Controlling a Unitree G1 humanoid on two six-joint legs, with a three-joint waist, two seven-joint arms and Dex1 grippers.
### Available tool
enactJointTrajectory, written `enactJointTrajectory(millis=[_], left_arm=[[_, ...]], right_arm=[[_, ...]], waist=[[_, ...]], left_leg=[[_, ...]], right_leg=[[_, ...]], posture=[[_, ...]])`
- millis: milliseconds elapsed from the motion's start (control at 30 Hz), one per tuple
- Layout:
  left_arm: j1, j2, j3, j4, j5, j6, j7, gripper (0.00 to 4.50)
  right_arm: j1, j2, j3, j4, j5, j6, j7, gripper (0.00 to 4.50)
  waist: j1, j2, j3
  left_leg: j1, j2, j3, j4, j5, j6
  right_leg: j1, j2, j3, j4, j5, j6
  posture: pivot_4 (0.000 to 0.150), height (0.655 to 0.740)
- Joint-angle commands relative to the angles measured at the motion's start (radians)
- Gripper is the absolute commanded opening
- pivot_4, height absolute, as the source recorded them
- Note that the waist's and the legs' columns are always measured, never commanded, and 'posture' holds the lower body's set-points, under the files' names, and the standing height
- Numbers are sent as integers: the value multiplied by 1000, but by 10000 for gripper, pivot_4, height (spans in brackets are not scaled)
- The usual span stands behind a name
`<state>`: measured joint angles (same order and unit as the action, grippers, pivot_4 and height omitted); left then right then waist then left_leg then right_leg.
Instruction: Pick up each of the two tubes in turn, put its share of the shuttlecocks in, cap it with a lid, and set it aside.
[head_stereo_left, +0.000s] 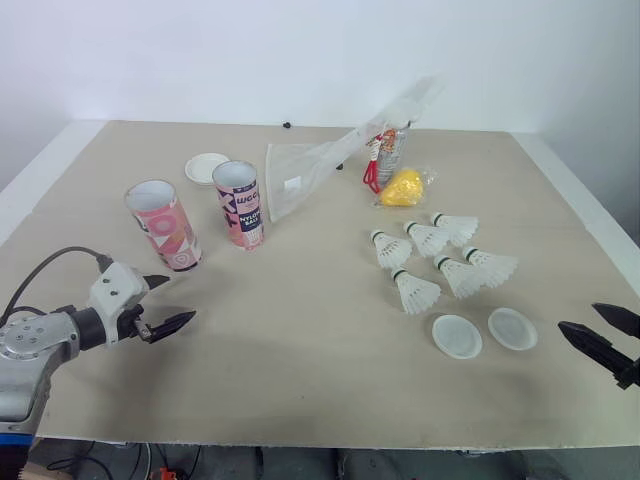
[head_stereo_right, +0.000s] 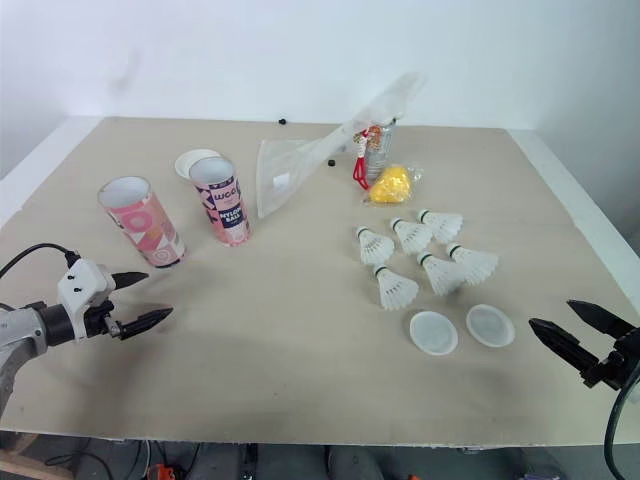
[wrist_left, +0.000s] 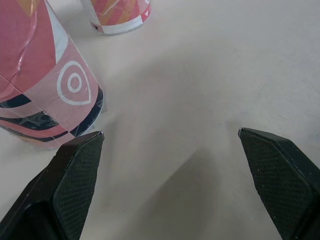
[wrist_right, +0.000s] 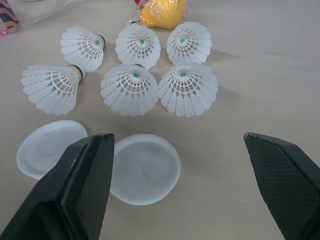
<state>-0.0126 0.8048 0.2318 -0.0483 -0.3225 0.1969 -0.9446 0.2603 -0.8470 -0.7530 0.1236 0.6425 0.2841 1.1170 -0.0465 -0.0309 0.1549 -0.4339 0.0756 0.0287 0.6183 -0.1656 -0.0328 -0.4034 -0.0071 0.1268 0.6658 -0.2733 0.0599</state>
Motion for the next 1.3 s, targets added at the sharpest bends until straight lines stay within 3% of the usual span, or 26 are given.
enactJointTrajectory(millis=[33,1100,1300], left_arm=[[0,18,32,-13,-7,-38,-16,45000],[-16,43,30,20,-41,-102,-169,45000],[-37,-25,46,0,-42,-91,-56,45000]], right_arm=[[-18,-23,-29,14,1,-22,15,44437],[-17,-44,-9,94,-69,-127,128,44437],[-133,-49,22,-41,20,-3,59,44437]], waist=[[0,0,0],[-1,0,0],[-2,3,0]], left_leg=[[0,0,0,0,0,0],[1,0,0,0,0,0],[1,0,1,0,0,0]], right_leg=[[0,0,0,0,0,0],[0,0,0,0,0,0],[0,0,0,0,1,0]], posture=[[1500,7400],[1500,7400],[1500,7400]])
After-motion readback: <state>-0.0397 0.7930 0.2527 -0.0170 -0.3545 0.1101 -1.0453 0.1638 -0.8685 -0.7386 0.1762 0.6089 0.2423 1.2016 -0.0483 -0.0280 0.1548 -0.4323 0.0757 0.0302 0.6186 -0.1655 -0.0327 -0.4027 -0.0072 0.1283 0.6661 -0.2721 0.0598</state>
